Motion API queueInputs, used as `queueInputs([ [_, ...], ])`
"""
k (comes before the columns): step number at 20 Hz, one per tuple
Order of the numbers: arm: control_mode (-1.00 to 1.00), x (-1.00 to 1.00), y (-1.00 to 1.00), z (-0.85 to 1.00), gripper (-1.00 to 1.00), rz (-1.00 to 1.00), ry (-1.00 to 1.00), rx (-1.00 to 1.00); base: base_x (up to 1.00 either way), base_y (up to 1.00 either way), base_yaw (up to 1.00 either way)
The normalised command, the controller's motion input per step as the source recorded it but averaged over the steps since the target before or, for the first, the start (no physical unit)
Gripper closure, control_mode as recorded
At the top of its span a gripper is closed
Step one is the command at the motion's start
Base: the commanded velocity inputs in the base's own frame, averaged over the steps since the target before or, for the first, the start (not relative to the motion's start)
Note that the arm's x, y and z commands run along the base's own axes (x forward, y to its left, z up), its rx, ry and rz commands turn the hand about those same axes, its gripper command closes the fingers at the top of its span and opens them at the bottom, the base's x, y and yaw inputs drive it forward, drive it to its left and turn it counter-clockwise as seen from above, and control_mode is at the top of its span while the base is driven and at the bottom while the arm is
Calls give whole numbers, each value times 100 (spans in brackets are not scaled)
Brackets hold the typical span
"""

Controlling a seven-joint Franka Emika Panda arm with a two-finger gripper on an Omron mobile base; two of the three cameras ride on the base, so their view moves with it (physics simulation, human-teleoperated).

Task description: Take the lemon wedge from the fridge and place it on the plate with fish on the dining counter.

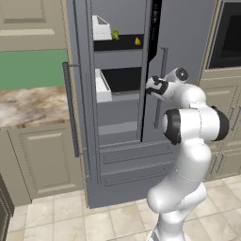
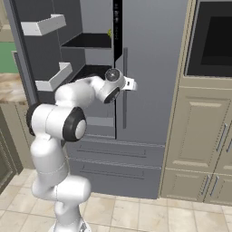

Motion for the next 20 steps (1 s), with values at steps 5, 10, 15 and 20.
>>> queueInputs([
  [5,-100,87,0,-19,-100,0,1,0,0,0,0],
  [10,-100,72,-22,-23,-100,0,0,0,0,0,0],
  [15,-100,66,-2,-28,100,1,0,0,0,0,0],
  [20,-100,15,0,0,100,0,7,-2,0,0,0],
])
